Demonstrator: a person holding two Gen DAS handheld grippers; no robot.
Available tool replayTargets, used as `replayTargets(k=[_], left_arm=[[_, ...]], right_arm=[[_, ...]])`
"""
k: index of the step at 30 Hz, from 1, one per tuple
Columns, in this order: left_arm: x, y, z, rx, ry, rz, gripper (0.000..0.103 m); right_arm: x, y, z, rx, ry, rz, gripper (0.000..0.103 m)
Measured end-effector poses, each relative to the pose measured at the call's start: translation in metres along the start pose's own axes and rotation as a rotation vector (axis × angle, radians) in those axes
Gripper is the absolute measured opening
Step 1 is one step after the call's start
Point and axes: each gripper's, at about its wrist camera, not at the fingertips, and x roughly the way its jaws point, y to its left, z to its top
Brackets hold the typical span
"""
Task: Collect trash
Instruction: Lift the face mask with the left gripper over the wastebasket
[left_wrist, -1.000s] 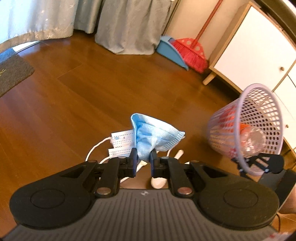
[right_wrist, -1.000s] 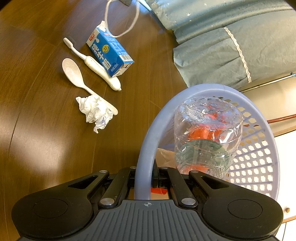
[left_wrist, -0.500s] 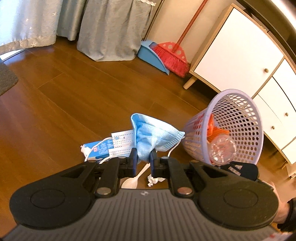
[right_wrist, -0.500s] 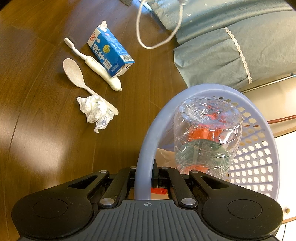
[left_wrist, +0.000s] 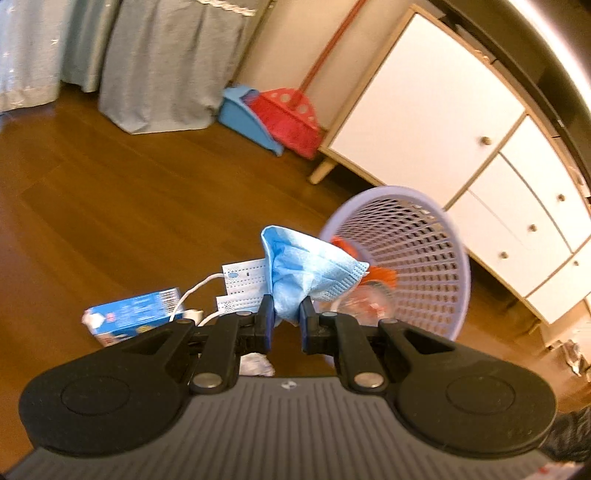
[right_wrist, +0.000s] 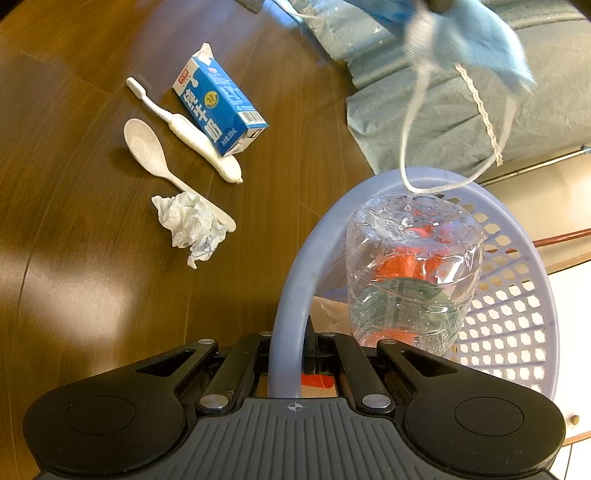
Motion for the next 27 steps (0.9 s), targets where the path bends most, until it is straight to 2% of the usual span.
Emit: replayTargets(k=[14, 27], left_arm=[[0.02, -0.042, 0.02, 0.032, 0.015, -0.096, 0.01], [0.05, -0.076, 0.029, 0.048, 0.039, -0.153, 0.01]], right_arm=[[0.002, -0.005, 0.0, 0.011, -0.003, 0.005, 0.0], [0.001, -0.005, -0.001, 0.02, -0.005, 0.004, 0.0]])
